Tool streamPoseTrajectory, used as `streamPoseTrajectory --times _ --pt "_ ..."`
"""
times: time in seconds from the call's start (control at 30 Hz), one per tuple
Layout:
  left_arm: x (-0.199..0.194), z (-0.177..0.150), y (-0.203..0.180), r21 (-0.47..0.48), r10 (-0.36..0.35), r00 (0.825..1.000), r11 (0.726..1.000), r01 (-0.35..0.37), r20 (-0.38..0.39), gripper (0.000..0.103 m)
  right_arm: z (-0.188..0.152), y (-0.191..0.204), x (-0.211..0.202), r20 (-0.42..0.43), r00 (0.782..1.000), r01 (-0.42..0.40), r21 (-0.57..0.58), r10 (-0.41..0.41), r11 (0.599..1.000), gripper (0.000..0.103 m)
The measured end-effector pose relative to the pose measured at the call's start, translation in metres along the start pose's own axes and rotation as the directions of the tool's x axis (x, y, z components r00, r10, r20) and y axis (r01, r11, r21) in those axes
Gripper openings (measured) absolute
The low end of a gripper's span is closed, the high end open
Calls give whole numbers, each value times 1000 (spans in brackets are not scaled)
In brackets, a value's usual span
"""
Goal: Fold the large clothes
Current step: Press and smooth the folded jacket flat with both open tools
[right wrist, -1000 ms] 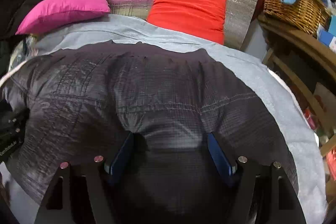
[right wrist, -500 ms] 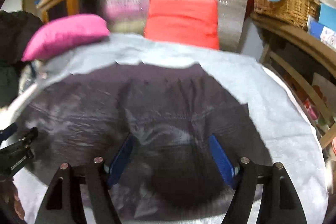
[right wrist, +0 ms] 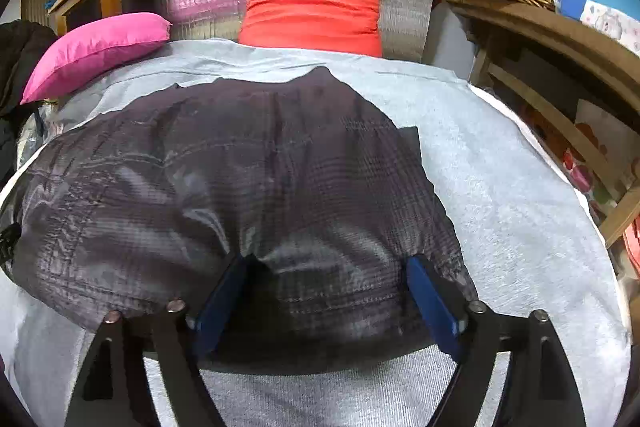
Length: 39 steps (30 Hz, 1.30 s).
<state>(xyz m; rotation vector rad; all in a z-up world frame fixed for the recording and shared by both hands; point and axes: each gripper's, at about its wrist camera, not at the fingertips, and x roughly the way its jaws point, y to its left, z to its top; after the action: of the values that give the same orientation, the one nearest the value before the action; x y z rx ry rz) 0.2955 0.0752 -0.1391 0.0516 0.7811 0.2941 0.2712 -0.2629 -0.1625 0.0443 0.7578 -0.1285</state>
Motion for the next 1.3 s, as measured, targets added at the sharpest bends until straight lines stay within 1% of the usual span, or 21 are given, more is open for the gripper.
streamPoseTrajectory --times 0.2,0.3,0.4,0.47,0.5,0.57,0.6,0.7,0.77,0.87,0.93,1.0,1.03,1.13,1.3 --pt "3 -5 1 11 -4 1000 1000 4 13 80 -10 -11 6 -5 1000 -10 47 11 999 97" --pt "4 -6 0 20 0 1000 1000 0 13 81 -10 -15 12 -26 1000 -16 74 18 997 102" --pt "2 -3 1 22 1 1000 1000 -1 -1 81 -5 -18 15 -52 998 -26 90 31 996 102" --pt "-6 1 4 24 -6 1000 1000 7 -7 81 2 -19 5 -67 997 -15 101 22 995 102" --pt "-12 2 6 18 -9 1000 1000 9 2 81 5 -19 -5 -45 999 -26 111 31 994 102" --pt "-31 6 11 -16 -16 998 1000 17 56 81 9 -15 -25 16 998 -57 118 56 991 102" --pt "-37 7 12 -24 -25 997 999 26 67 81 13 -8 -38 47 996 -84 108 79 991 102" --pt "-51 10 -4 -13 -78 994 997 79 76 81 18 24 -54 82 987 -140 35 137 989 102" --pt "-52 7 -22 26 -99 992 995 97 73 81 17 50 -54 84 984 -154 -35 156 988 102" --pt "-44 -3 -49 93 -98 994 991 94 44 81 8 78 -39 51 986 -153 -101 158 983 102" --pt "-31 -10 -57 105 -84 996 991 83 9 81 -2 86 -26 19 990 -137 -116 140 984 102" --pt "-18 -17 -63 124 -71 997 990 74 -30 82 -12 86 -5 -46 990 -141 -109 137 984 102" --pt "-16 -20 -65 141 -63 998 988 66 -25 83 -16 85 1 -56 988 -147 -107 141 983 102" --pt "-15 -27 -72 176 -34 999 984 32 7 83 -20 90 4 -43 993 -116 -141 111 983 102" --pt "-18 -29 -72 173 -44 999 984 42 7 83 -20 89 4 -38 994 -108 -136 104 985 102"
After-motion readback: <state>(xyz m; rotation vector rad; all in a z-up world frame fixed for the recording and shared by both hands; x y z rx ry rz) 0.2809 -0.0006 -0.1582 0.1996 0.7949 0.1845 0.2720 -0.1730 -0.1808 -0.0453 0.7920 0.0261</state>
